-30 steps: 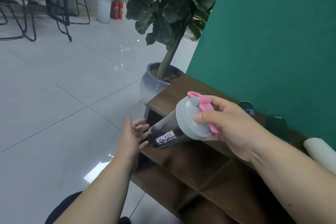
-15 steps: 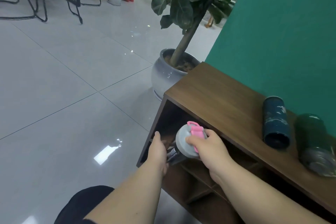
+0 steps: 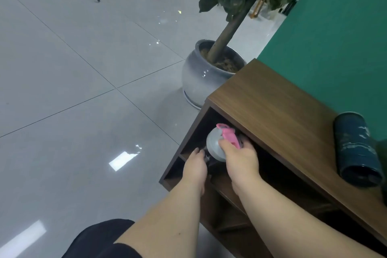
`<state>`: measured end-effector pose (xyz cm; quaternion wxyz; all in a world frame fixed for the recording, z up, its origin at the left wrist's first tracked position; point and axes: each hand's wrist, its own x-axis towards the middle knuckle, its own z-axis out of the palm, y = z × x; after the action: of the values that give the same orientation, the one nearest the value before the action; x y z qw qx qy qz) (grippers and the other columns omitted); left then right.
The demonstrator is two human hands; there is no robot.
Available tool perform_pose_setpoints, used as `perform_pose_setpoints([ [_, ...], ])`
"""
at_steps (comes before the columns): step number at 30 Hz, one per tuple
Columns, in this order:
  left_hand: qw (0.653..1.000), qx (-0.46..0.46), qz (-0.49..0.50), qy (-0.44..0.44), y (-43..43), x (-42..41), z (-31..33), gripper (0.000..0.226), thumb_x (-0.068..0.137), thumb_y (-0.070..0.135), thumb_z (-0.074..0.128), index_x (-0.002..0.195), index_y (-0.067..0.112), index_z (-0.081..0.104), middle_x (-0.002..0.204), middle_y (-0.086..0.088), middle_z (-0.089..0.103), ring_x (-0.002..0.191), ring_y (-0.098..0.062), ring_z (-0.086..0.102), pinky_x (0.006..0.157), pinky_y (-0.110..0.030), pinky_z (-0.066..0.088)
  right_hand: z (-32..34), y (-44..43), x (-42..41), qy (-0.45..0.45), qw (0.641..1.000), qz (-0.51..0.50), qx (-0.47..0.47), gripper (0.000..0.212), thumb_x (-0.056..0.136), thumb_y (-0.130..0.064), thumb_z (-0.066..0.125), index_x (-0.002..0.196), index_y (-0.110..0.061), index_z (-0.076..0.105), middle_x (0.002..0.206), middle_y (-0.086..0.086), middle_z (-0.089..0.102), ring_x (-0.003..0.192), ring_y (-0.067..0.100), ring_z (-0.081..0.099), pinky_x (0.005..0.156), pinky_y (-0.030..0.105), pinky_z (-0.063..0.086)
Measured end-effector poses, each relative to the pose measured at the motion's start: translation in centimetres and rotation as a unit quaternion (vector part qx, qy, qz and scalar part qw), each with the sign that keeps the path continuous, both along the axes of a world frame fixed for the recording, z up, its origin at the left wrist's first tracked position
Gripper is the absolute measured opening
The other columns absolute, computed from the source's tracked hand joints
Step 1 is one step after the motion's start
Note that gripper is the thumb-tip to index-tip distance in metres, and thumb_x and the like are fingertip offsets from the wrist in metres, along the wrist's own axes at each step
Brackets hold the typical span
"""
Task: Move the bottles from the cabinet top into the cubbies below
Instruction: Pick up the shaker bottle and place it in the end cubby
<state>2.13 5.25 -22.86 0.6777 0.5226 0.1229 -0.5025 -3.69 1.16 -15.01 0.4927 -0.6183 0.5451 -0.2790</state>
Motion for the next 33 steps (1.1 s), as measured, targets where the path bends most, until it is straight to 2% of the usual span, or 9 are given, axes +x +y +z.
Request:
perform_pose_setpoints([
  [5,0.998,-0.007,-0.032,-0.051,-0.9,0.7,-0.5,0.051,0.104,0.035,0.044,0.154,0.027,0.036,0.16,-0.003,0.039,0.146,-0.028,0.036,0.121,-0.048,0.028,-0.5,-1.2,0.6,-0.008,1.0,-0.008,0.028,0.056,0.084,-0.022,0.075,0.137,-0.018,0.055,0.11,-0.004,0.061,0.091,0.011,0.058,0.084,0.029,0.045],
  [14,0.996,0.001,-0.048,-0.072,-2.7,2.3,-1.9,0.055,0.104,0.04,0.041,0.156,0.026,0.032,0.161,-0.004,0.036,0.147,-0.03,0.035,0.121,-0.052,0.026,-1.8,-3.2,2.1,0.035,0.997,-0.021,0.06,0.058,0.084,-0.038,0.074,0.133,-0.012,0.056,0.102,-0.001,0.058,0.093,0.018,0.056,0.081,0.032,0.044],
  [19,0.995,0.004,-0.064,-0.073,-3.2,2.6,-2.3,0.057,0.102,0.048,0.038,0.156,0.029,0.032,0.161,-0.002,0.038,0.146,-0.029,0.036,0.12,-0.052,0.028,-1.9,-4.0,2.8,0.077,0.995,-0.009,0.062,0.044,0.083,-0.045,0.074,0.109,-0.013,0.058,0.1,0.002,0.06,0.091,0.021,0.058,0.083,0.034,0.048],
  [20,0.995,0.004,-0.068,-0.073,-3.2,2.7,-2.4,0.058,0.102,0.049,0.038,0.156,0.029,0.032,0.161,-0.002,0.038,0.146,-0.029,0.037,0.12,-0.052,0.028,-1.9,-3.9,2.8,0.081,0.995,-0.002,0.06,0.045,0.083,-0.044,0.074,0.111,-0.013,0.058,0.103,0.004,0.061,0.093,0.023,0.059,0.085,0.034,0.048],
  [22,0.995,0.005,-0.07,-0.074,-3.2,2.9,-2.6,0.061,0.099,0.052,0.038,0.155,0.028,0.034,0.159,-0.002,0.04,0.145,-0.028,0.039,0.12,-0.052,0.028,-2.0,-3.7,2.9,0.077,0.995,0.011,0.055,0.059,0.083,-0.039,0.076,0.13,-0.011,0.055,0.119,0.006,0.063,0.107,0.027,0.062,0.091,0.035,0.048],
  [24,0.995,0.005,-0.071,-0.072,-3.2,3.1,-2.8,0.065,0.096,0.056,0.04,0.154,0.027,0.037,0.158,-0.002,0.043,0.144,-0.027,0.04,0.12,-0.051,0.028,-2.2,-3.4,2.9,0.068,0.996,0.032,0.052,0.07,0.081,-0.033,0.078,0.142,-0.016,0.048,0.132,0.004,0.061,0.112,0.024,0.061,0.096,0.035,0.047],
  [26,0.995,0.003,-0.072,-0.071,-3.1,3.2,-2.9,0.068,0.093,0.057,0.042,0.153,0.025,0.039,0.157,-0.003,0.044,0.143,-0.027,0.041,0.12,-0.05,0.029,-2.2,-3.1,2.8,0.05,0.996,0.052,0.057,0.071,0.08,-0.026,0.08,0.143,-0.02,0.046,0.13,-0.001,0.06,0.106,0.016,0.057,0.093,0.033,0.046],
  [29,0.995,0.015,-0.078,-0.066,-2.9,3.4,-2.4,0.062,0.096,0.054,0.043,0.15,0.023,0.045,0.152,-0.006,0.05,0.138,-0.029,0.047,0.118,-0.05,0.032,-2.1,-3.4,2.4,0.049,0.995,0.066,0.062,0.072,0.08,-0.025,0.08,0.143,-0.022,0.045,0.127,-0.001,0.06,0.105,0.015,0.054,0.093,0.033,0.044],
  [33,0.993,0.03,-0.089,-0.073,-2.3,3.2,-1.2,0.05,0.099,0.047,0.047,0.137,0.018,0.059,0.137,-0.006,0.061,0.128,-0.028,0.055,0.114,-0.047,0.036,-1.8,-4.0,1.6,0.046,0.992,0.083,0.078,0.054,0.082,-0.018,0.079,0.129,-0.02,0.053,0.116,-0.001,0.061,0.097,0.015,0.056,0.087,0.029,0.04],
])
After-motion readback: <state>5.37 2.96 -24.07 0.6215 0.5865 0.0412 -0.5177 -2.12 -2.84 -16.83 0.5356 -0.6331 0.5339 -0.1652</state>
